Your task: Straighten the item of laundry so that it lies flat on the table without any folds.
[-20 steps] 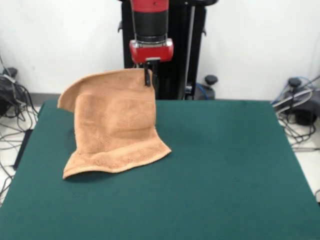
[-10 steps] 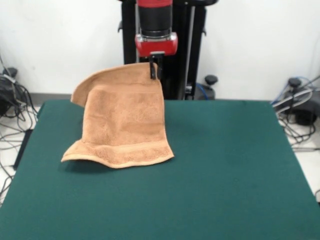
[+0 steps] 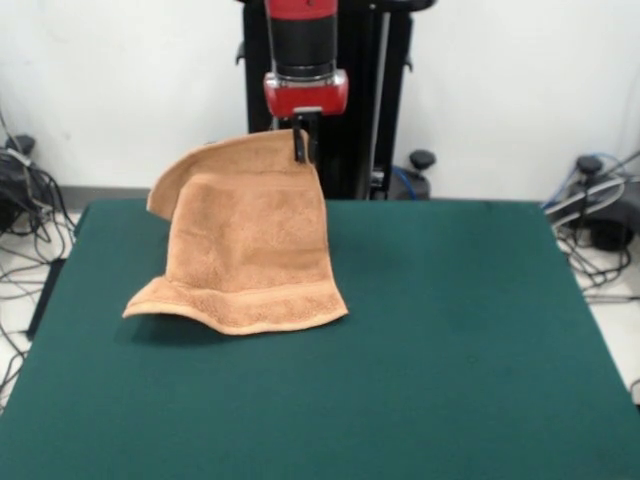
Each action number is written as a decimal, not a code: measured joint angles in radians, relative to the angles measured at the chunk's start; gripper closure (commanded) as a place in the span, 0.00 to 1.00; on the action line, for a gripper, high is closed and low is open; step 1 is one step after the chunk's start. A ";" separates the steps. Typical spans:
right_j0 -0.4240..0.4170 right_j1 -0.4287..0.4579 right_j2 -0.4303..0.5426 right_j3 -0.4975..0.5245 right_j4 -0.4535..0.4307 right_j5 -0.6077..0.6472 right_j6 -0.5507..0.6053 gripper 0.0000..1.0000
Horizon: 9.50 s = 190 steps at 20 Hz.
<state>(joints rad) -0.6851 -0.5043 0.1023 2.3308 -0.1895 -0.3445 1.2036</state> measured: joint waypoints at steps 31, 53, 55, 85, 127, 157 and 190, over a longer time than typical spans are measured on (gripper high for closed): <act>0.329 0.043 -0.087 0.014 0.203 -0.214 0.012 1.00; 1.183 -0.044 -0.250 0.016 1.087 -0.028 0.012 1.00; 1.177 -0.027 -0.248 0.006 1.051 -0.040 0.016 1.00; 0.801 0.029 -0.225 -0.041 0.550 -0.209 0.185 1.00; 0.882 0.193 -0.075 -0.133 0.496 -0.209 0.315 1.00; 0.910 0.086 -0.072 -0.082 0.594 -0.173 0.315 0.00; 0.292 -0.426 -0.115 -0.066 0.065 0.398 0.315 0.00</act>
<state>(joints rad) -0.3934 -0.9308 -0.0130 2.2644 -0.1249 0.0533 1.5183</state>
